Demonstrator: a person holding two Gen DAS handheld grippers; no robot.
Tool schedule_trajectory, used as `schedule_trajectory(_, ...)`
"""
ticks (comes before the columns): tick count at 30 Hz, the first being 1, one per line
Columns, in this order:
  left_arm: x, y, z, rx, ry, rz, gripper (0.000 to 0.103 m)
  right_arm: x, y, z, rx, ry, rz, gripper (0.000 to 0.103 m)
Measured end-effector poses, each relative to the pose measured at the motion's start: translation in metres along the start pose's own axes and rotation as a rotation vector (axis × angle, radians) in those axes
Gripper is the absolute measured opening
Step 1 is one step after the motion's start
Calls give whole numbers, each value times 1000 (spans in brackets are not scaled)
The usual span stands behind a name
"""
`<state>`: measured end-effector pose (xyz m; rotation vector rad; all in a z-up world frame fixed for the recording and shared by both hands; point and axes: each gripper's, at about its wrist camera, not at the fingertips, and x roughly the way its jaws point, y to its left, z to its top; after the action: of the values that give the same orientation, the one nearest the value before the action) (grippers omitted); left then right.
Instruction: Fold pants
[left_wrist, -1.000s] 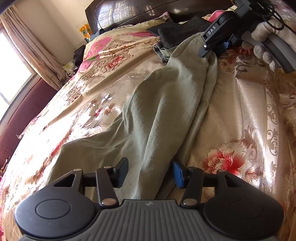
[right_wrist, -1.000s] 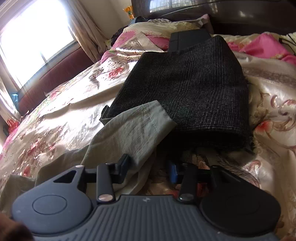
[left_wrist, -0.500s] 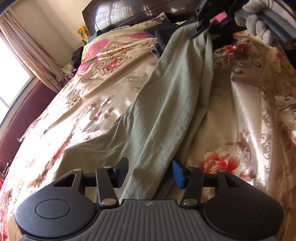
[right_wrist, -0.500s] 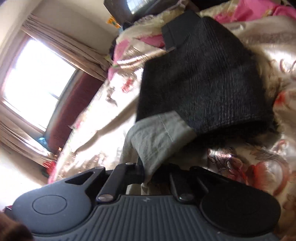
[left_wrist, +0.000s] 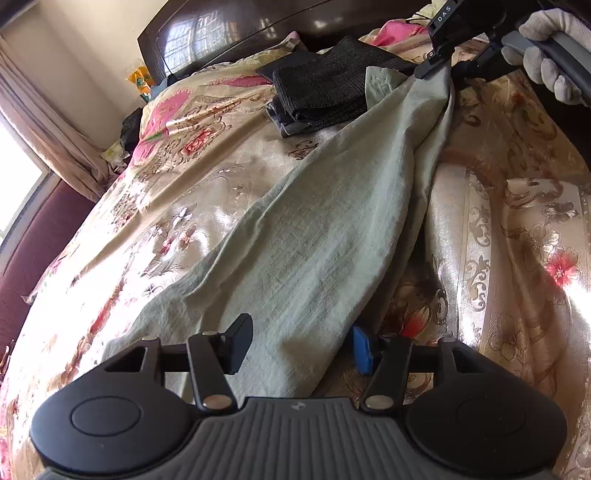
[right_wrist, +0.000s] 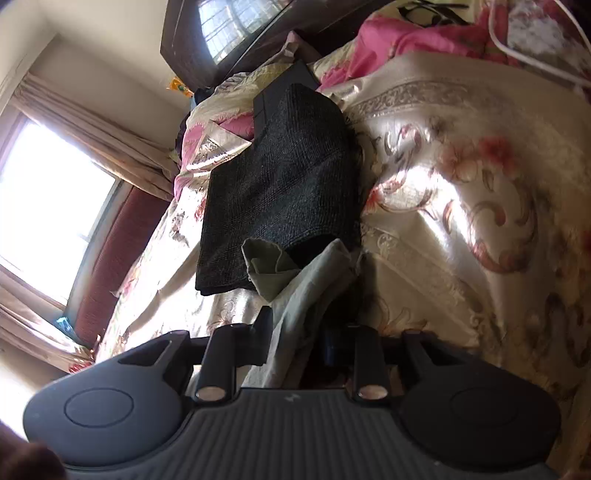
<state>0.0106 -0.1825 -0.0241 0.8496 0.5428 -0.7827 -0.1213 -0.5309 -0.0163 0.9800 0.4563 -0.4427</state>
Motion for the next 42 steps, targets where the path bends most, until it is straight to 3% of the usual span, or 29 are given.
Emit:
schedule_trajectory(3, -1, -1, -2, 13, 5, -9, 69, -13, 9, -2, -122, 6, -91, 26)
schedule_trajectory(6, -3, -5, -4, 27, 2, -10, 69, -28, 5, -3, -121, 7, -91, 27)
schedule_trajectory(10, -1, -5, -1, 32, -1, -13, 69, -41, 9, -1, -120, -43, -64, 28)
schedule_trajectory(11, 0, -4, 0, 33, -2, -11, 69, -39, 12, 1, -125, -44, -58, 24)
schedule_trajectory(13, 1, -3, 3, 32, -7, -6, 69, -35, 15, 6, -114, -43, -28, 7)
schedule_trajectory(18, 1, -1, 6, 20, -13, -4, 69, -22, 18, 15, -56, -41, 9, 4)
schedule_trajectory(23, 5, -4, 8, 29, -13, -15, 69, -20, 32, 21, -90, -56, 23, 3)
schedule_trajectory(29, 2, -5, 13, 38, -32, -14, 69, -12, 71, 42, -126, -73, 134, 2)
schedule_trajectory(35, -2, 6, 12, 16, -26, 15, 69, -20, 150, 60, -236, -115, 389, 2)
schedule_trajectory(37, -1, 7, 10, 11, -22, 24, 69, -28, 161, 58, -265, -113, 433, 2)
schedule_trajectory(39, 0, 8, 8, -7, -20, 11, 69, -34, 155, 51, -283, -111, 396, 2)
schedule_trajectory(42, 4, 3, 4, -9, -15, -10, 69, -32, 111, 41, -203, -88, 243, 2)
